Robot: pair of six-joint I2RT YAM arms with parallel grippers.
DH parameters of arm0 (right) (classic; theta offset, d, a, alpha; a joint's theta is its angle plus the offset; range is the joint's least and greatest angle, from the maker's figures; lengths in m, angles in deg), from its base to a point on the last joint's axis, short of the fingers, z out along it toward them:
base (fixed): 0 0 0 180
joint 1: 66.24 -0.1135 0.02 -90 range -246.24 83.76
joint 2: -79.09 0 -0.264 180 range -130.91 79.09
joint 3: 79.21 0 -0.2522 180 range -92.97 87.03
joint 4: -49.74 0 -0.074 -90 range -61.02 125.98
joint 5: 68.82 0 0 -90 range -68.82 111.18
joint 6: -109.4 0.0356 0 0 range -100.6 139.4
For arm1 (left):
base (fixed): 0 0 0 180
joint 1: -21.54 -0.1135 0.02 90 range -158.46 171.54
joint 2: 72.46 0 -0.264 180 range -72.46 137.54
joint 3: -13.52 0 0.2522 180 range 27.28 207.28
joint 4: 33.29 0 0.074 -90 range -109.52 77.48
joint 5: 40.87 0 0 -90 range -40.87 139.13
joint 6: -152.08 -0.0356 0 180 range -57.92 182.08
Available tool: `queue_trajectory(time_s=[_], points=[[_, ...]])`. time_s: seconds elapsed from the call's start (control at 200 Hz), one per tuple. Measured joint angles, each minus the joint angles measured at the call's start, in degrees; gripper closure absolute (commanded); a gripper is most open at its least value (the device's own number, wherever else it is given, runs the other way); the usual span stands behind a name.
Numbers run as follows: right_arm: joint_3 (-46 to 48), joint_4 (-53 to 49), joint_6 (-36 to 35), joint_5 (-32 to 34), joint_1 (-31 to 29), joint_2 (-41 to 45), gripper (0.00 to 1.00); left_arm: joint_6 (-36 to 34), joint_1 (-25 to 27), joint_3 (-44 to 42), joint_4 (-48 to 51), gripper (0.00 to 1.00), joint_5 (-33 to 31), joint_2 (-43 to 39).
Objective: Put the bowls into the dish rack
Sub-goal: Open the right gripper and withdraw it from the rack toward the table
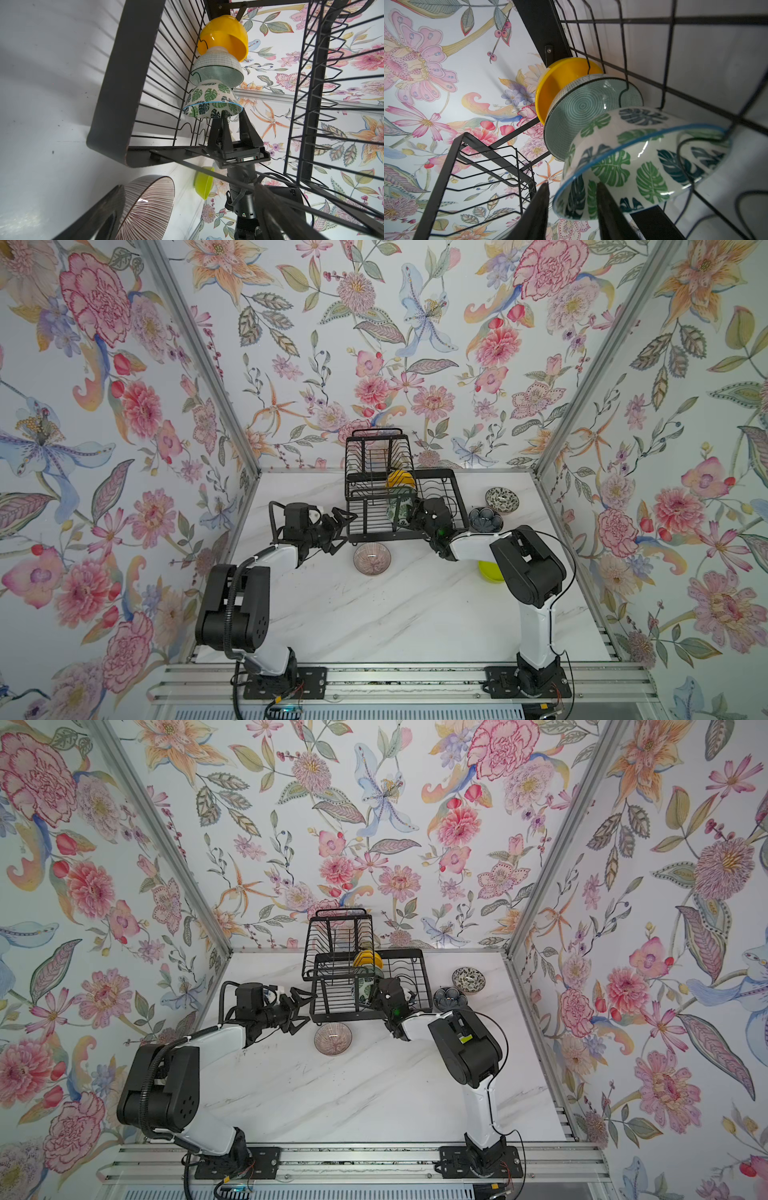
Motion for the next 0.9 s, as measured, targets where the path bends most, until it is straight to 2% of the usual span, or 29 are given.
queue_trajectory(time_s=[0.47, 0.901], points=[[5.07, 0.57, 0.0, -0.28, 0.66, 6.67, 0.3, 1.27, 0.22, -2.38, -1.66, 0.01, -0.39, -2.43], [11.54, -1.31, -3.48, -3.52, 3.69, 14.91, 0.15, -0.13, 0.2, -3.13, -0.7, 0.01, -0.42, -3.21]])
